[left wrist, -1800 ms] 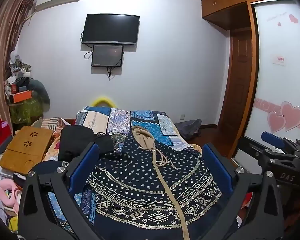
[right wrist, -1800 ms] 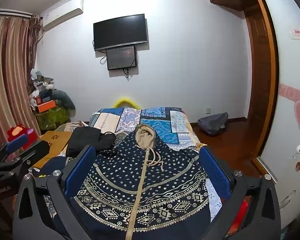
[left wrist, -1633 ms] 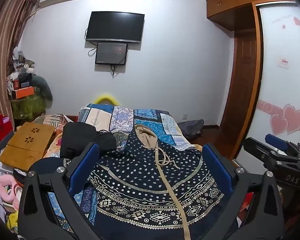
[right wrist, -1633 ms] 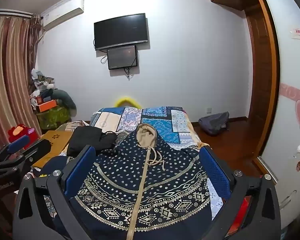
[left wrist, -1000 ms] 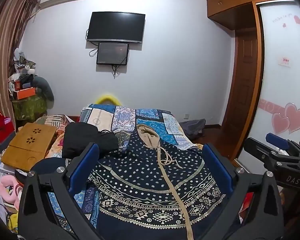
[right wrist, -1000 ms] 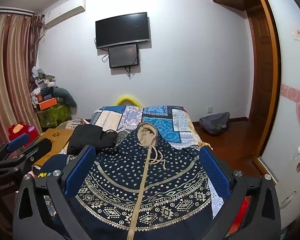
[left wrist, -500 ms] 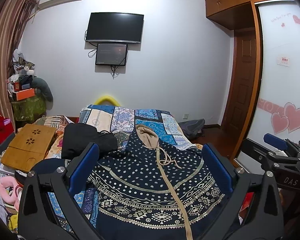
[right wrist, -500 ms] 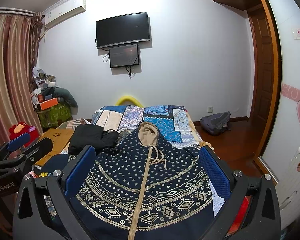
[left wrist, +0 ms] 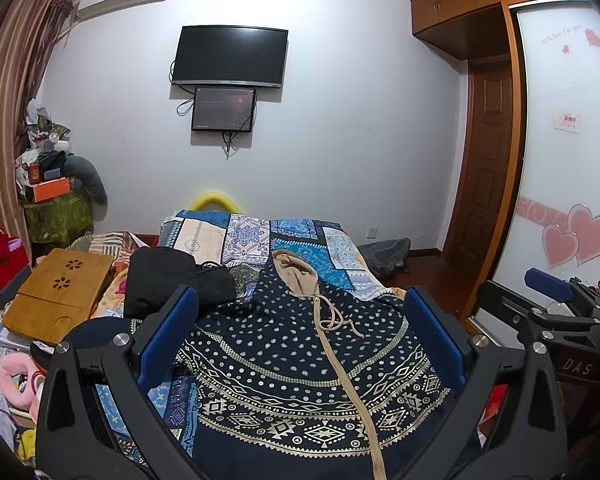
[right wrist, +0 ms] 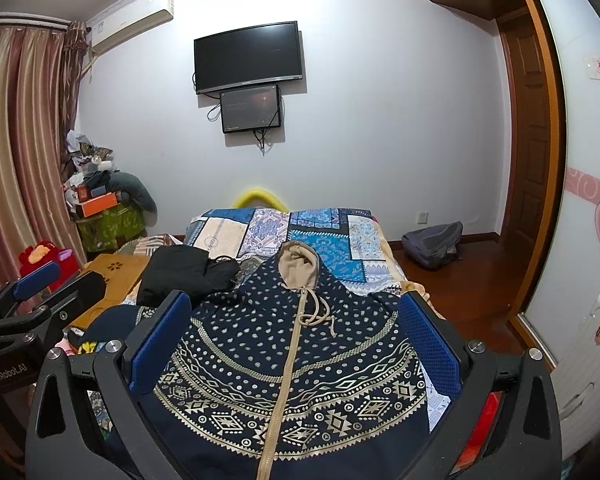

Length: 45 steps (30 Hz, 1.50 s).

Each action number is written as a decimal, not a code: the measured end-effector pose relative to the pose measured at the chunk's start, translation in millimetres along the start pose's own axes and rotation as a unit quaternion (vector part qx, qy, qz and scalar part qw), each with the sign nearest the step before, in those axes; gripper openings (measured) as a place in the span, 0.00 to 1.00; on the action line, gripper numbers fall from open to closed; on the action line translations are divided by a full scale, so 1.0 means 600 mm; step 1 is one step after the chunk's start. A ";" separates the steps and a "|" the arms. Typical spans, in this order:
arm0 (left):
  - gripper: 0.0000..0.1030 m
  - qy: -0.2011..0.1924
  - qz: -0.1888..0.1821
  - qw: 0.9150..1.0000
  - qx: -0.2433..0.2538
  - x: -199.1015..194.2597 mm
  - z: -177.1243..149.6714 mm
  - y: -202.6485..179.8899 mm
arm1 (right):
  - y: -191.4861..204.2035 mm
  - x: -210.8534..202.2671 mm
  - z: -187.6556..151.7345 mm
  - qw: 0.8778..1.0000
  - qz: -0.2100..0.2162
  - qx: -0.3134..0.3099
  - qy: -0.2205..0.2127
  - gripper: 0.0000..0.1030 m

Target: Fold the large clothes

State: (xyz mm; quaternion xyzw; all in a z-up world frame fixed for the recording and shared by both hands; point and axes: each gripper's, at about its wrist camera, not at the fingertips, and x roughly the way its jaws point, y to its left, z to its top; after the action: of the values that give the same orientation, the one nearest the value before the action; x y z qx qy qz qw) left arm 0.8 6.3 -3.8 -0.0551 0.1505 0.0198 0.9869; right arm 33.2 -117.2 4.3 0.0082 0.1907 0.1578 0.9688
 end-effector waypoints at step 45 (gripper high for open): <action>1.00 0.011 0.079 0.997 -0.019 0.081 0.015 0.107 | -0.001 0.085 0.023 0.999 -0.034 -0.008 0.018 1.00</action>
State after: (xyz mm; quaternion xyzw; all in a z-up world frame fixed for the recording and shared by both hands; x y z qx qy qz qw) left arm 46.5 72.5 -16.3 -0.0618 0.1651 0.0999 0.9793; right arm 83.0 -101.2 -1.4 -0.0092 0.2067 0.1270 0.9701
